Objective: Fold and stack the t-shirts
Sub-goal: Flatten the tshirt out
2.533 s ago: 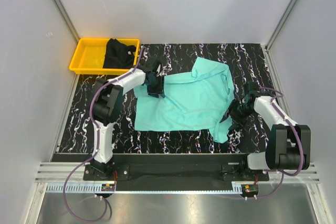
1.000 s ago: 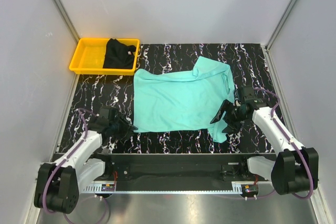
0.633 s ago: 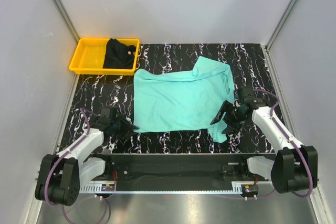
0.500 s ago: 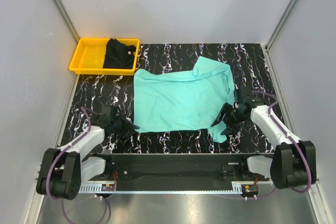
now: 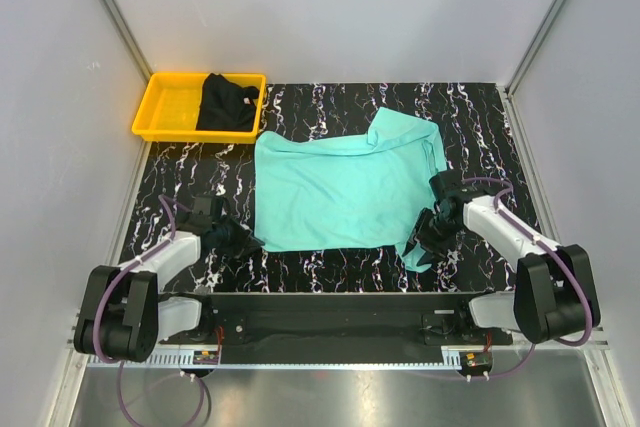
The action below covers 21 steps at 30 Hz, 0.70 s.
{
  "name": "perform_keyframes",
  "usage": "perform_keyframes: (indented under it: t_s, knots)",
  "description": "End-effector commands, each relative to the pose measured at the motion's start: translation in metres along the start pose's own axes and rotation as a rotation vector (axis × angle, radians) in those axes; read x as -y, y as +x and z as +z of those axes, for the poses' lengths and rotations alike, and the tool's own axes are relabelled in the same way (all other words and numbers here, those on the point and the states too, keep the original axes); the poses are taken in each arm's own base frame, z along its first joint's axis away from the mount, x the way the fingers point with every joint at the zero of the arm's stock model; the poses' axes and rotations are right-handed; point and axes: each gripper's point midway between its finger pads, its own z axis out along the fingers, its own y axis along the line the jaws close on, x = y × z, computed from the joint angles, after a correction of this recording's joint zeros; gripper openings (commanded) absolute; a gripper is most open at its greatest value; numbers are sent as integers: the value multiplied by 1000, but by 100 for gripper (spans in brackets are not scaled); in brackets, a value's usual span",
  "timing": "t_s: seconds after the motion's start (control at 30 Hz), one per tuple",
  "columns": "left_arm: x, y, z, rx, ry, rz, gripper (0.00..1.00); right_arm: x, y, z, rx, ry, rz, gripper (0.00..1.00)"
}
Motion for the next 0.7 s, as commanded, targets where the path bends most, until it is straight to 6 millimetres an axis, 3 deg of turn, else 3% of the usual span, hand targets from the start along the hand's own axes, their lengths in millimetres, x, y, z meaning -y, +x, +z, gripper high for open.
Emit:
perform_keyframes:
  t_s: [0.0, 0.67]
  knots:
    - [-13, -3, 3, 12, -52, 34, 0, 1, -6, -1, 27, 47, -5, 50]
    - [-4, -2, 3, -13, -21, 61, 0, -2, -8, 13, 16, 71, -26, 44]
